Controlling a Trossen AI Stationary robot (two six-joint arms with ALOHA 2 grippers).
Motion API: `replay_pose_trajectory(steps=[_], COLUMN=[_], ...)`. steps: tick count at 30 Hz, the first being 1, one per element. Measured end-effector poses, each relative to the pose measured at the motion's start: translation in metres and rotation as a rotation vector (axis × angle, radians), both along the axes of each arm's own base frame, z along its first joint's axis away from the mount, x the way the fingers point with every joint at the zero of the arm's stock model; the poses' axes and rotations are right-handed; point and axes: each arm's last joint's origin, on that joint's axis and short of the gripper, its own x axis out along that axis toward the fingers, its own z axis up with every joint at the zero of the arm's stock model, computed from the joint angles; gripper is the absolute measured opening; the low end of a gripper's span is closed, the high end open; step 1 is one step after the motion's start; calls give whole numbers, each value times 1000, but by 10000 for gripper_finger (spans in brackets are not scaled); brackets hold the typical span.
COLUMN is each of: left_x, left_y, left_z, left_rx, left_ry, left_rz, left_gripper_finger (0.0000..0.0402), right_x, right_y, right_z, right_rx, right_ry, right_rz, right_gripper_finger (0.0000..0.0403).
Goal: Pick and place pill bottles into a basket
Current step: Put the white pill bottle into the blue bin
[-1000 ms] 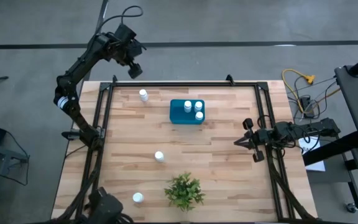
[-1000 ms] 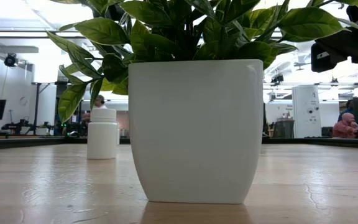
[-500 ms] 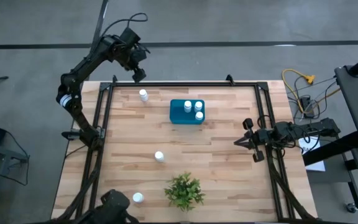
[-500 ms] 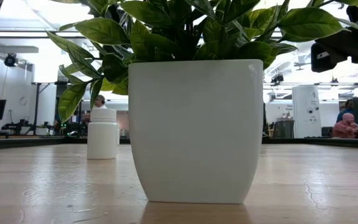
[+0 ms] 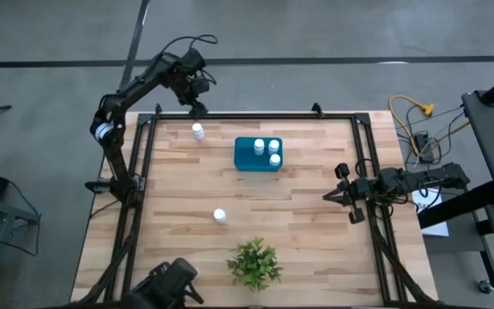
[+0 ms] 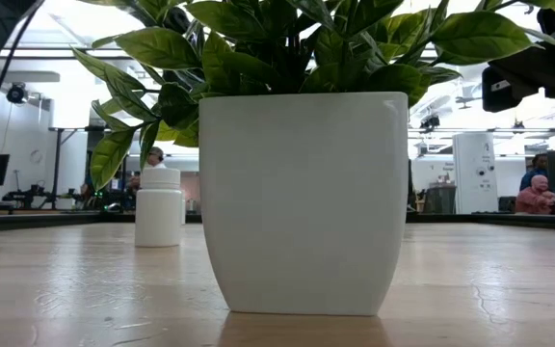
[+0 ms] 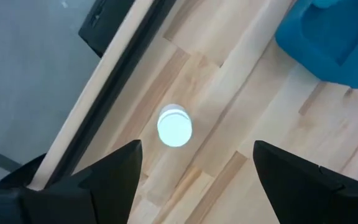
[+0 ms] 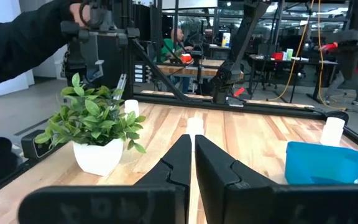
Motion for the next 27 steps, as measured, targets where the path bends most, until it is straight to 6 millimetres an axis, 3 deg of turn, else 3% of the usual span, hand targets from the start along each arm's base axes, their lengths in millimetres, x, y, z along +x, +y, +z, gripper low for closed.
replay_pose_trajectory(steps=[6,18,27], left_x=[7,-4,-6], left_y=[-4,-20,-21], left_z=[-19,-36,-62], left_rx=[42,93,93], left_ry=[98,49,39], left_rz=[-8,6,5], left_gripper_finger=[290,290,290], right_x=[0,0,0], right_y=[0,0,0], right_z=[0,0,0], right_rx=[0,0,0], right_ry=[0,0,0], right_rz=[0,0,0], right_gripper_finger=[12,12,12])
